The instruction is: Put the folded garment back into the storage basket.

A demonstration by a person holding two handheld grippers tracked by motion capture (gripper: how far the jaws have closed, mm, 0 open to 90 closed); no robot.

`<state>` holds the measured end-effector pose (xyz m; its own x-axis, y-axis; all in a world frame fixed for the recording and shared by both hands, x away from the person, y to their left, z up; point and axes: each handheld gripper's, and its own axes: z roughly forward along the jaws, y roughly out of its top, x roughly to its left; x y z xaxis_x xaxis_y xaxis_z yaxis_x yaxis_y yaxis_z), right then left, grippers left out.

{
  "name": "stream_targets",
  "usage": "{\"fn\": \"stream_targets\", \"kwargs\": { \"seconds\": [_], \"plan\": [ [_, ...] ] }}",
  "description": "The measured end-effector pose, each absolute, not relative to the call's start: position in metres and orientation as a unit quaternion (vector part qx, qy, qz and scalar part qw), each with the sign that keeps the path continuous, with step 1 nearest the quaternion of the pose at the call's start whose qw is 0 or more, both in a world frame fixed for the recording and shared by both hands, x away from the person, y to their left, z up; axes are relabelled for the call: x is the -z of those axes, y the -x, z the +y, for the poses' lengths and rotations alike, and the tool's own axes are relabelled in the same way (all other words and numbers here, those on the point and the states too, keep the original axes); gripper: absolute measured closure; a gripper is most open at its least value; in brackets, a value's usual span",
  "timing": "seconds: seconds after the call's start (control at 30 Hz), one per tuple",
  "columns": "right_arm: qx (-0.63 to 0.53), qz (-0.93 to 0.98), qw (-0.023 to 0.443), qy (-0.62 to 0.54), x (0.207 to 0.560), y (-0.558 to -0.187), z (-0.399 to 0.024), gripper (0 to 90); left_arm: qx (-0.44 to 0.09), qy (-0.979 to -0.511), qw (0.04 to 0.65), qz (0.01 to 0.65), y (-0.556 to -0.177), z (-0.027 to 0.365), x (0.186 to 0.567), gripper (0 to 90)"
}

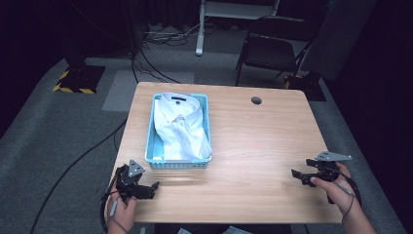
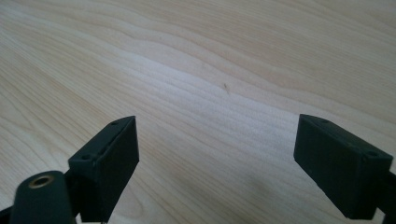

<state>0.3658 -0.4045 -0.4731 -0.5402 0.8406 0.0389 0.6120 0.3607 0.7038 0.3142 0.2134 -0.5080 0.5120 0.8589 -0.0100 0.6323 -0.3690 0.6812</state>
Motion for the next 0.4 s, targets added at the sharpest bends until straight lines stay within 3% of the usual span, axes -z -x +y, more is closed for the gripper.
{"fn": "stream_targets", "kwargs": {
  "seconds": [0.27, 0.4],
  "plan": [
    [-0.324, 0.814, 0.167, -0.452, 0.496, -0.360, -0.407, 13.3, -0.176, -0.808, 0.321, 0.461, -0.314, 0.214, 0.508, 0.2],
    [-0.345, 0.806, 0.190, -0.442, 0.506, -0.357, -0.407, 7.4, -0.176, -0.808, 0.320, 0.461, -0.314, 0.213, 0.508, 0.3]
  ]
}}
